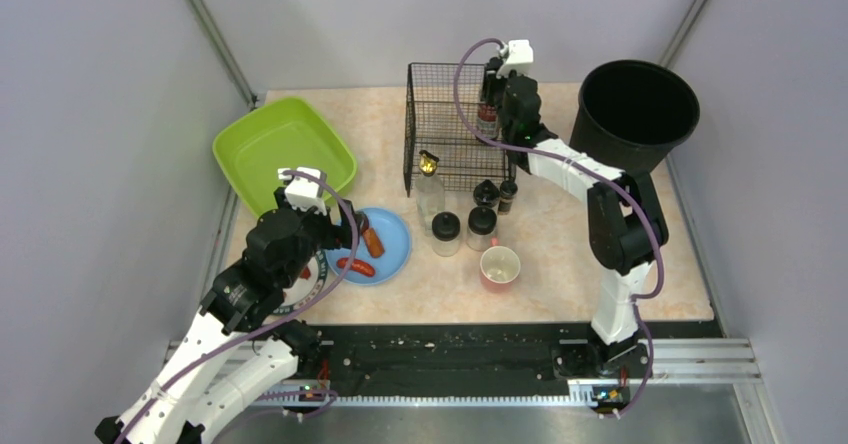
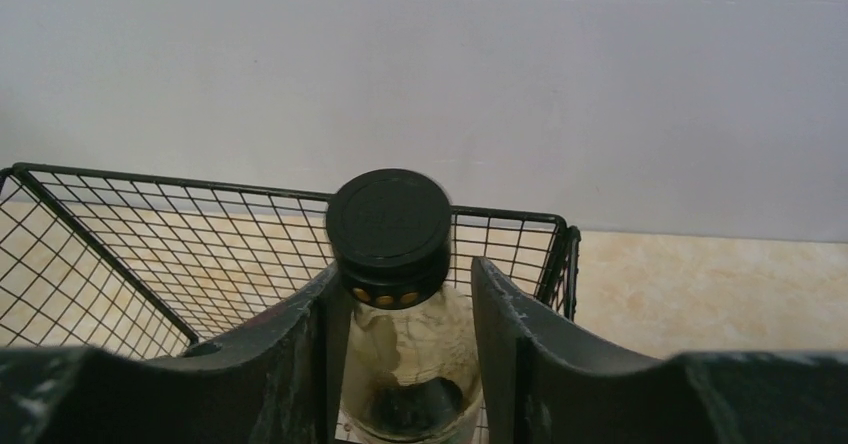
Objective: Clear the kitchen counter
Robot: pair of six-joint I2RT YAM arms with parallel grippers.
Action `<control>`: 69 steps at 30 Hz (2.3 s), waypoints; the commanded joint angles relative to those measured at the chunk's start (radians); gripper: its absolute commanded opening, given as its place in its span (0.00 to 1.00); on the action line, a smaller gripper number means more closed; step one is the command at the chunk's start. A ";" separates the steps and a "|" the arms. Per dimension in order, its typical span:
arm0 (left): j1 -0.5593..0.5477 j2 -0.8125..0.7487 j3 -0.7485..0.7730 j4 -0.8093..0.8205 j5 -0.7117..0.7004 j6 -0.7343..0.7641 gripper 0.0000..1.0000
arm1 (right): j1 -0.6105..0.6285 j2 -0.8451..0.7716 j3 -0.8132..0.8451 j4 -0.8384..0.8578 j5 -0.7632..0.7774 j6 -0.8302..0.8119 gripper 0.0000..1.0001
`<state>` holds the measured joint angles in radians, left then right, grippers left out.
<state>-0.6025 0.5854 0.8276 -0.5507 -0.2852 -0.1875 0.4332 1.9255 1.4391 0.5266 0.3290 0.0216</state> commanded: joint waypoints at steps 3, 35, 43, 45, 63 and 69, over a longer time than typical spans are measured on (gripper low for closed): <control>0.005 0.003 -0.005 0.025 -0.002 0.006 0.91 | -0.008 -0.093 0.040 0.032 0.000 0.008 0.56; 0.004 -0.045 0.048 0.050 0.131 -0.110 0.99 | 0.025 -0.792 -0.204 -0.585 -0.190 -0.005 0.76; 0.003 0.009 0.040 0.148 0.315 -0.152 0.99 | 0.026 -1.024 -0.358 -0.738 -0.296 0.096 0.75; 0.001 0.046 0.028 0.194 0.350 -0.171 0.99 | 0.028 -1.049 -0.380 -0.771 -0.350 0.100 0.75; -0.042 0.211 -0.088 0.611 0.337 -0.082 0.98 | 0.037 -1.239 -0.617 -0.902 -0.498 0.216 0.73; -0.072 0.268 -0.120 0.732 0.319 -0.033 0.97 | 0.040 -1.284 -0.684 -0.910 -0.506 0.243 0.73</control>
<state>-0.6556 0.8246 0.7231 0.0139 0.0505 -0.2756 0.4564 0.6773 0.7906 -0.3912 -0.1543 0.2310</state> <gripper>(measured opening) 0.975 0.737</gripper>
